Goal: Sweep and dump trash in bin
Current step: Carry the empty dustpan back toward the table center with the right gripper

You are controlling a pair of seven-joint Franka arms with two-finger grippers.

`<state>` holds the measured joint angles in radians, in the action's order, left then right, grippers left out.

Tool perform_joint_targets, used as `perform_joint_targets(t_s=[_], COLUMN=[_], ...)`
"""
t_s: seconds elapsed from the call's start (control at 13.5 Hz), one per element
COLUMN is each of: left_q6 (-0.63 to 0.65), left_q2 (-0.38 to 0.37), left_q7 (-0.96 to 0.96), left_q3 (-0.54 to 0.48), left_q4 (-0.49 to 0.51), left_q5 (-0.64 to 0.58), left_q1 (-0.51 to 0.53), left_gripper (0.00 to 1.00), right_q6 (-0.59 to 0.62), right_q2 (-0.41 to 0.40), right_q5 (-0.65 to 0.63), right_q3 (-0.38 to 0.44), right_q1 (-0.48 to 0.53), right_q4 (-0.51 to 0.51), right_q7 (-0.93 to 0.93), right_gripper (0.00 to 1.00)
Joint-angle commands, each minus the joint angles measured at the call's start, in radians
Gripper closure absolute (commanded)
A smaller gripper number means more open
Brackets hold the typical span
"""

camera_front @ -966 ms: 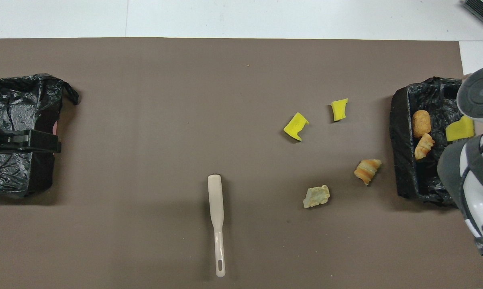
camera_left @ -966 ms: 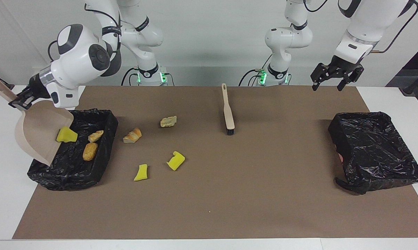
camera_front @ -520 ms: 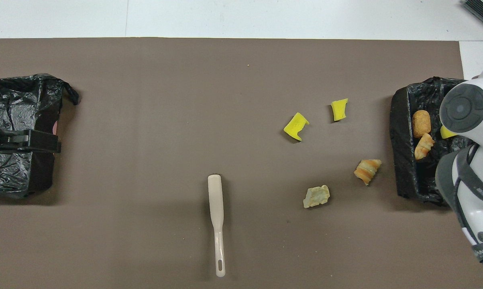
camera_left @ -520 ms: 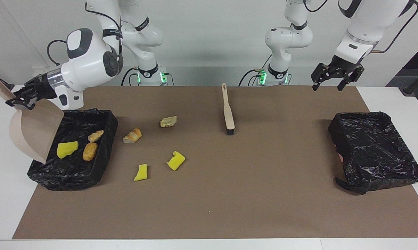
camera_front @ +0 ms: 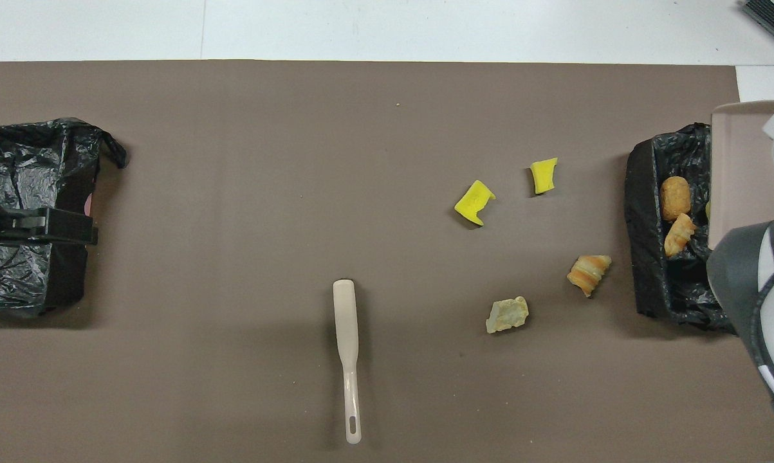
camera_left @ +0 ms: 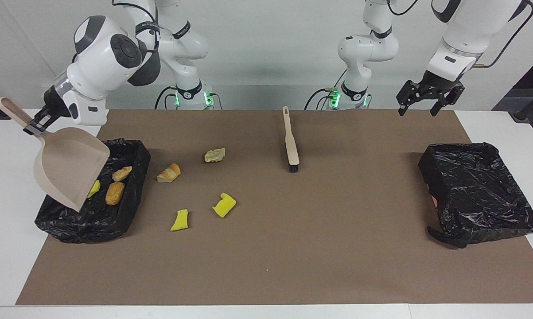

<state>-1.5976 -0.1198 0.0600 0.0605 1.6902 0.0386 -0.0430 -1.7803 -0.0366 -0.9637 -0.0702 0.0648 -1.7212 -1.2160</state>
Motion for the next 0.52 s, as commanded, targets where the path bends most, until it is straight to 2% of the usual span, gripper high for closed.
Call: perform_joint_targets(t_s=[0.0, 0.3, 0.45], left_q6=[0.004, 0.004, 0.004], left_q2=[-0.003, -0.003, -0.003], left_q7=[-0.003, -0.003, -0.003], left_q3=[0.005, 0.005, 0.005], left_q4=[-0.004, -0.004, -0.004], left_q5=[0.007, 0.007, 0.007], left_q1=[0.014, 0.014, 0.014], left_gripper=[0.0, 0.0, 0.0], right_q6=[0.004, -0.002, 0.005], right_q2=[-0.025, -0.052, -0.068], right_q5=[0.094, 0.362, 0.414], right_q3=[-0.003, -0.003, -0.003], right_q1=[-0.014, -0.017, -0.09], right_q4=[0.038, 0.071, 0.092], right_q7=[0.09, 0.24, 0.359], right_gripper=[1.0, 1.0, 1.0])
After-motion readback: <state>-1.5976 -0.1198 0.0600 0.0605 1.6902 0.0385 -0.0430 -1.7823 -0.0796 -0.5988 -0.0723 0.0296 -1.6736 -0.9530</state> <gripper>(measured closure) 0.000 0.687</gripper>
